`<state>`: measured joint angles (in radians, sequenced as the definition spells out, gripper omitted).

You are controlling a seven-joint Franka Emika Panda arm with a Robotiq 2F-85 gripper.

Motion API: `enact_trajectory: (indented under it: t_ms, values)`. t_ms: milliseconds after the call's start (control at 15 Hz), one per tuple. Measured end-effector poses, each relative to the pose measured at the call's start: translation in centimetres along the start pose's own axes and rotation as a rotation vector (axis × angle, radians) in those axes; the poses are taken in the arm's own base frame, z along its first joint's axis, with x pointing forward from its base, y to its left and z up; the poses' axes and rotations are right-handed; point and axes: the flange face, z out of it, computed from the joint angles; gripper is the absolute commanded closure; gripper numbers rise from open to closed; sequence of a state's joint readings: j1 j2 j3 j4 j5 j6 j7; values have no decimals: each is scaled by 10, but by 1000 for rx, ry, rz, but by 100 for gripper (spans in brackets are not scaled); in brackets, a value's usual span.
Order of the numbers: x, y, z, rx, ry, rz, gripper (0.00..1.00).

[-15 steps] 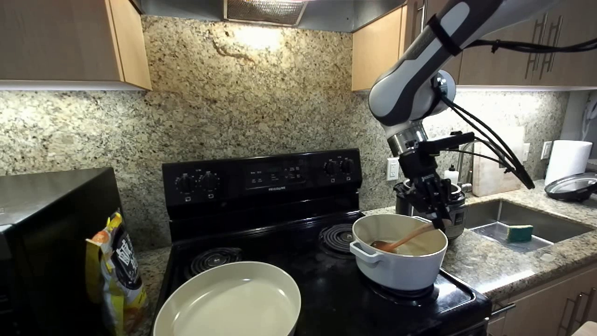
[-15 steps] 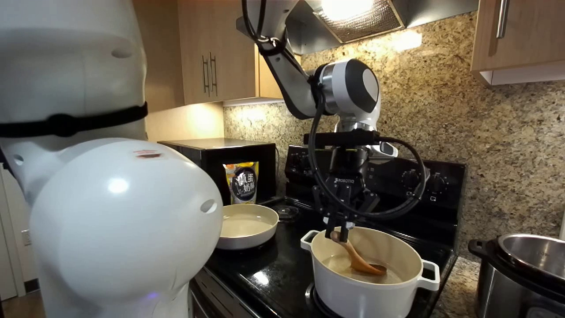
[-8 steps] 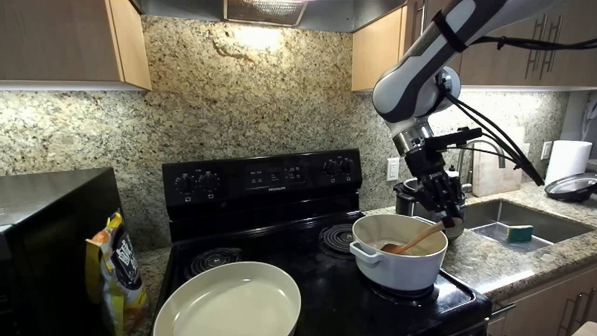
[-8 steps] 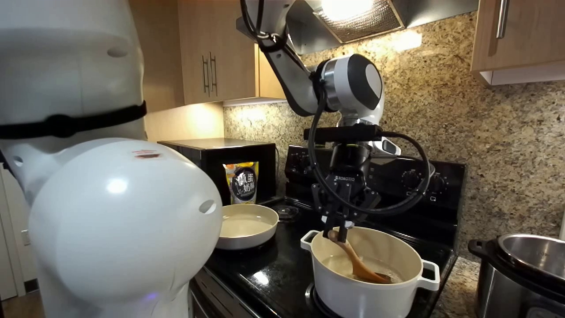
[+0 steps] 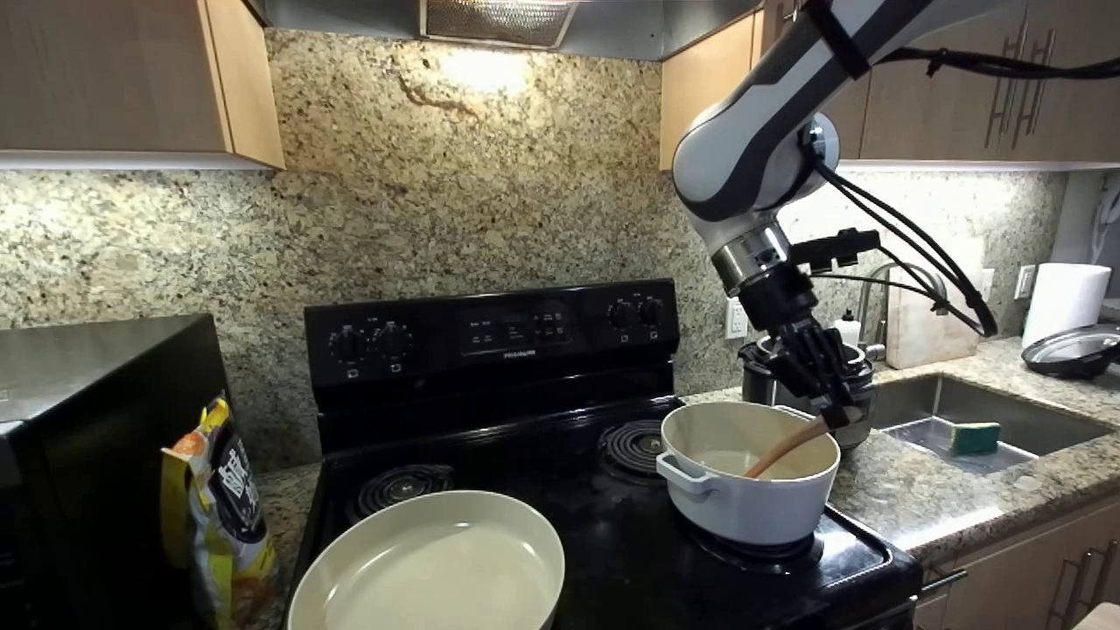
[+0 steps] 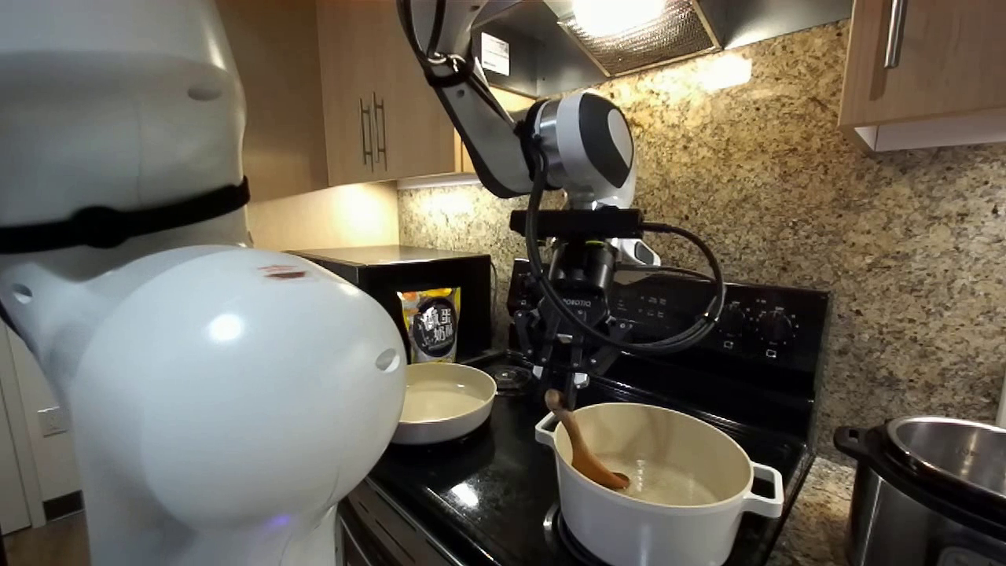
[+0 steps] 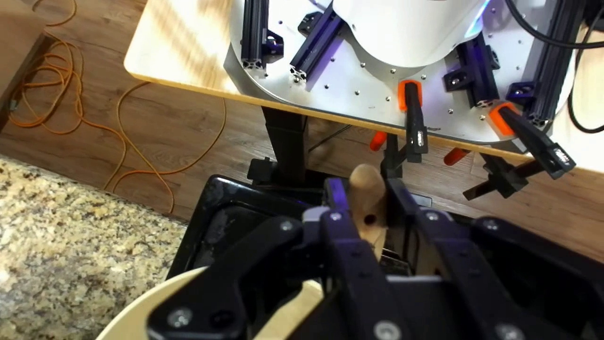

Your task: Use the cooking stick to stir the pot

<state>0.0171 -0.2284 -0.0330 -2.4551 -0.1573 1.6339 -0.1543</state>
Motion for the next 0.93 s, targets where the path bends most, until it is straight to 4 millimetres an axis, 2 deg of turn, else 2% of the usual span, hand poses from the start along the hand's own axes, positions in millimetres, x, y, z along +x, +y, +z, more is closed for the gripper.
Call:
enact_trajectory:
  t_ms: [133,400,733,933]
  values:
    - [2,-2,0,0,-2,-6,94]
    - [11,10,4,17,-4,19,94]
    - [24,36,15,53,0,86,94]
    - [24,53,18,78,-5,120,94]
